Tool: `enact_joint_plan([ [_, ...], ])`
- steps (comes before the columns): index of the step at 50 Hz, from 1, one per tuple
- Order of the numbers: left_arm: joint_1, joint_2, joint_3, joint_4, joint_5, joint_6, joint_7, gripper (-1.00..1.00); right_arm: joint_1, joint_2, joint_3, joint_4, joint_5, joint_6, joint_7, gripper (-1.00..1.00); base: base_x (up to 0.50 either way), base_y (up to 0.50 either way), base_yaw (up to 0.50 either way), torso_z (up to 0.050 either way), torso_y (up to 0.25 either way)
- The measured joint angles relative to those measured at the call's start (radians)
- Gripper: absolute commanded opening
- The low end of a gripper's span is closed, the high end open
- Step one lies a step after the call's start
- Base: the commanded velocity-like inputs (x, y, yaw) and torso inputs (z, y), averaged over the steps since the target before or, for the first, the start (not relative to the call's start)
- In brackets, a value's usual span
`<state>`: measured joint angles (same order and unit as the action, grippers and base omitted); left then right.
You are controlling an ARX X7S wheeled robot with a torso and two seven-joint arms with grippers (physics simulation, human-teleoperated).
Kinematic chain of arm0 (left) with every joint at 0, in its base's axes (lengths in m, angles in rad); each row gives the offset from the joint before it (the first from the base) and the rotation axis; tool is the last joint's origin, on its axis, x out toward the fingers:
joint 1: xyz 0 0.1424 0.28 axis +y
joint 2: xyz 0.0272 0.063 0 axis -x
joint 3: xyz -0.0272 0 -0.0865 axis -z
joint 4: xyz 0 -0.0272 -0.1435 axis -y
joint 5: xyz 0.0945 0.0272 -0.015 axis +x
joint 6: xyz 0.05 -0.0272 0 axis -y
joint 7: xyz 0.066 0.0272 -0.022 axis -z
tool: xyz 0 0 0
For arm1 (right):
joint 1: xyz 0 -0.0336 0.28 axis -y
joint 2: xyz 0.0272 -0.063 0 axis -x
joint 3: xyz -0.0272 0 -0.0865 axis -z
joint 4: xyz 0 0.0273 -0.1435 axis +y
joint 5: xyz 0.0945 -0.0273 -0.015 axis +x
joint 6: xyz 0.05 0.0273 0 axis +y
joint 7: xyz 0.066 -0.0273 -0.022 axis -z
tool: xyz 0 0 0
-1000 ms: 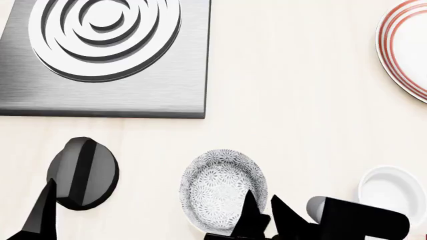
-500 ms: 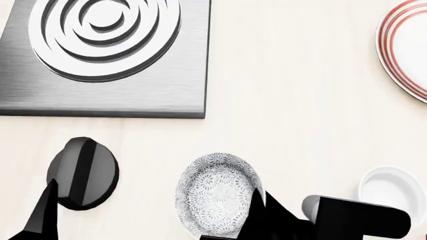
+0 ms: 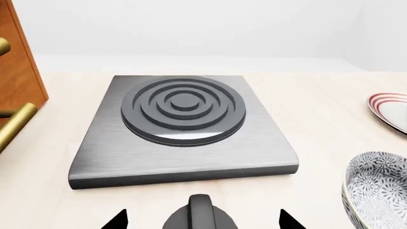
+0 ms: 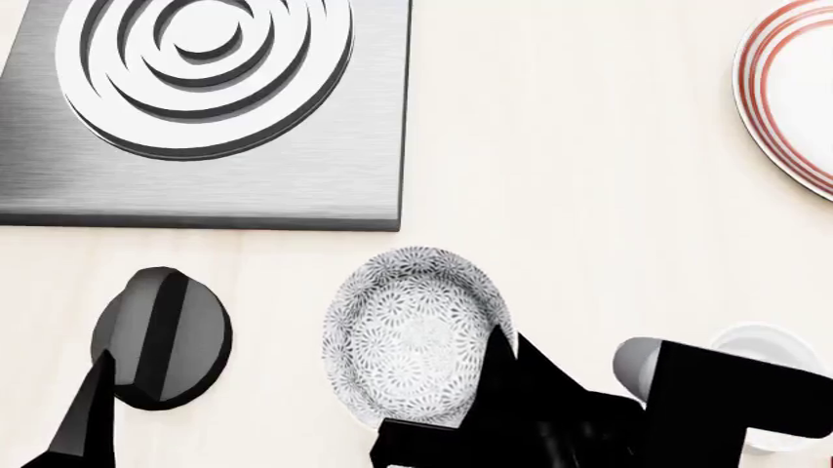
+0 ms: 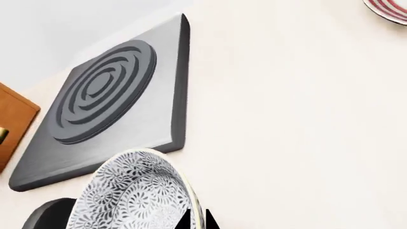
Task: Pick the akita bowl next to the ramekin and place it on the plate.
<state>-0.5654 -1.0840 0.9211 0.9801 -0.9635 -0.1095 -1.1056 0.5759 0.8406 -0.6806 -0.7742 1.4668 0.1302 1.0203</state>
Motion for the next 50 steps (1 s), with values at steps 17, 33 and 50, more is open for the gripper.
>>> enact_joint_plan([
  [17, -0.005, 0.000, 0.003, 0.000, -0.001, 0.000, -0.001, 1.00, 0.149, 0.021, 0.042, 0.006, 0.162, 0.032, 0.064, -1.00, 0.00, 0.00, 0.00, 0.000, 0.000],
  [33, -0.008, -0.003, 0.007, 0.001, -0.001, 0.001, -0.002, 1.00, 0.298, 0.034, 0.072, 0.084, 0.314, 0.074, 0.087, -1.00, 0.00, 0.00, 0.00, 0.000, 0.000],
  [50, -0.012, -0.007, 0.010, 0.000, -0.003, 0.004, -0.005, 1.00, 0.453, 0.024, 0.080, 0.234, 0.412, 0.138, 0.074, -1.00, 0.00, 0.00, 0.00, 0.000, 0.000],
])
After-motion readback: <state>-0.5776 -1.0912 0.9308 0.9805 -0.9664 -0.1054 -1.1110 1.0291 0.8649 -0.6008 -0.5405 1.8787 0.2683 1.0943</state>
